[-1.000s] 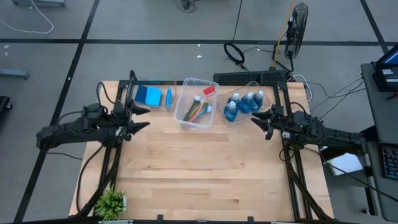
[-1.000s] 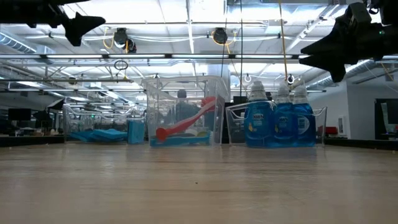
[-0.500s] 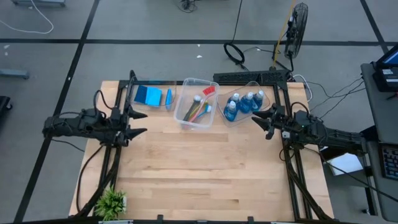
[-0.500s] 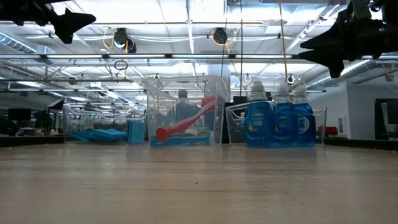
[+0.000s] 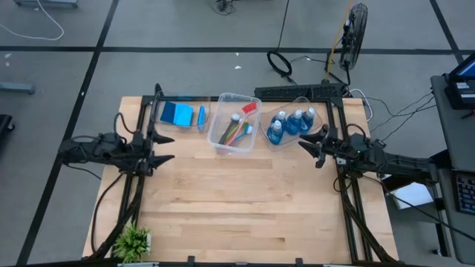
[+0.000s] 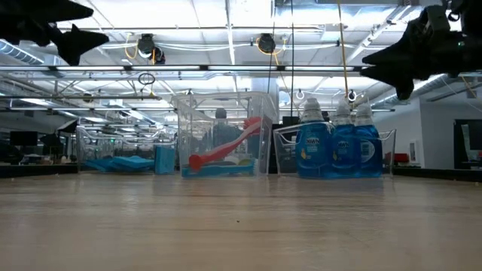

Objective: Pick & Place Kitchen Sink Supplies
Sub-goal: Return to Home Position

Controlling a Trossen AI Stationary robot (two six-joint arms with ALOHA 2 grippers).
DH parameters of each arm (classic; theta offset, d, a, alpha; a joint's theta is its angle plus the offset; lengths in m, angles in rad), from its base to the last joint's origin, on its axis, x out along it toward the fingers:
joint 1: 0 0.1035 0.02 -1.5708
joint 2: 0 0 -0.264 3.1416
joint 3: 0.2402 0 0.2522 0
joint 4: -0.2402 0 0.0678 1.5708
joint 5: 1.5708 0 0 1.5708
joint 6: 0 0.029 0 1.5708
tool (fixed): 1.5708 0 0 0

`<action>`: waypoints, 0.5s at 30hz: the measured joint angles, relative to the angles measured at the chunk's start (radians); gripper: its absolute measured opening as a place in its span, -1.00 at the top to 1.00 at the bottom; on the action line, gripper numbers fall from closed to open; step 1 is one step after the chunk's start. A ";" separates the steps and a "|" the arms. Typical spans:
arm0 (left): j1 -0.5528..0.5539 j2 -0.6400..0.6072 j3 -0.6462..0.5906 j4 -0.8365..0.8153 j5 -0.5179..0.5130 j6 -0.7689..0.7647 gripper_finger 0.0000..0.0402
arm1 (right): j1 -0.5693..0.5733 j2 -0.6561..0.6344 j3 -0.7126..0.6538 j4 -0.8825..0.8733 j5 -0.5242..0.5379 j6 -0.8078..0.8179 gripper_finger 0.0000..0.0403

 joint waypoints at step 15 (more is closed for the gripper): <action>0.000 0.000 -0.163 0.173 0.007 -0.094 -0.57 | 0.000 -0.009 -0.090 0.111 -0.023 0.079 0.30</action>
